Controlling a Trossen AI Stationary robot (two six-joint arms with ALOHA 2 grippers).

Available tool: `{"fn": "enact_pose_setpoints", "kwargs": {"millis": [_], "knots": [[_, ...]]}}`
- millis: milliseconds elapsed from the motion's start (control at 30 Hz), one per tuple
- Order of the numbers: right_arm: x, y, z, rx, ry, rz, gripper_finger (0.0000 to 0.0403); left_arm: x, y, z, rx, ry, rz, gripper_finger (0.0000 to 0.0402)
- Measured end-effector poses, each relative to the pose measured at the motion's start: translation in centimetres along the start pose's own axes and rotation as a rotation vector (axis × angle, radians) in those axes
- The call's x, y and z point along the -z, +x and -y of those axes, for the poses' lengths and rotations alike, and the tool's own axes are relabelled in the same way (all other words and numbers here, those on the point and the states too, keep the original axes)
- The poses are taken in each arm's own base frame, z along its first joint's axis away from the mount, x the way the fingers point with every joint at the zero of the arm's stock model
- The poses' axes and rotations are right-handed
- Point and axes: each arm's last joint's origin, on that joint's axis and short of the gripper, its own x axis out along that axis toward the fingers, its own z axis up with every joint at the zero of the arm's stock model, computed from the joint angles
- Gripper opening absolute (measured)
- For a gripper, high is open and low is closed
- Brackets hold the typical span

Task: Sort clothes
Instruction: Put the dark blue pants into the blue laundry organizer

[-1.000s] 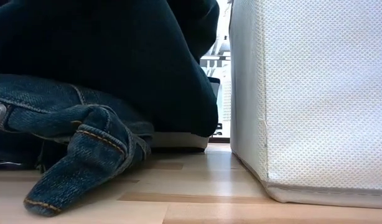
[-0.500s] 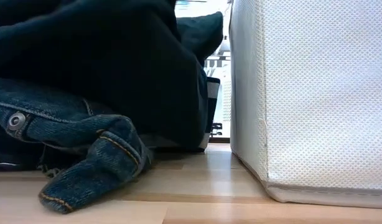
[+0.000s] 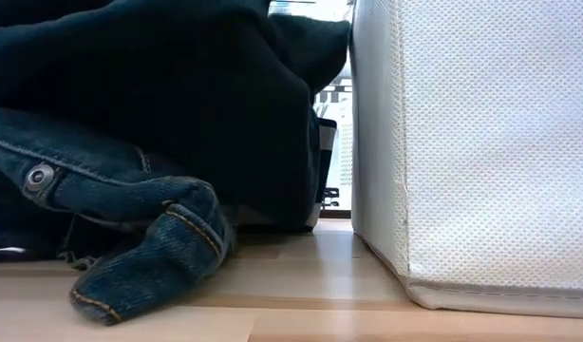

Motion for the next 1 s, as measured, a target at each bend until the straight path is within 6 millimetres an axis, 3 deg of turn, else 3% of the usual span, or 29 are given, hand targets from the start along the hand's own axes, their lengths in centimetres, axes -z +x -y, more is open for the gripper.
{"fn": "enact_pose_setpoints", "kwargs": {"millis": [167,467,600,800,1000], "knots": [[0.0,0.0,0.0,0.000,-0.001,0.000,0.0040,-1.2,-4.4,-1.2,0.043,-0.023,0.111,0.0004],[0.0,0.0,0.0,0.000,-0.001,0.001,0.0040,-2.1,-13.6,-7.9,0.129,-0.170,0.431,0.0003],[0.0,0.0,0.0,0.000,0.001,0.001,0.0040,-2.6,-16.8,-11.3,0.110,-0.232,0.602,0.0003],[0.0,0.0,0.0,0.000,0.002,0.001,0.0040,-4.2,-18.6,-15.3,-0.039,-0.296,0.797,0.0003],[0.0,0.0,0.0,0.000,0.013,0.001,0.0040,-7.4,-17.3,-18.1,-0.258,-0.277,0.819,0.0003]]}}
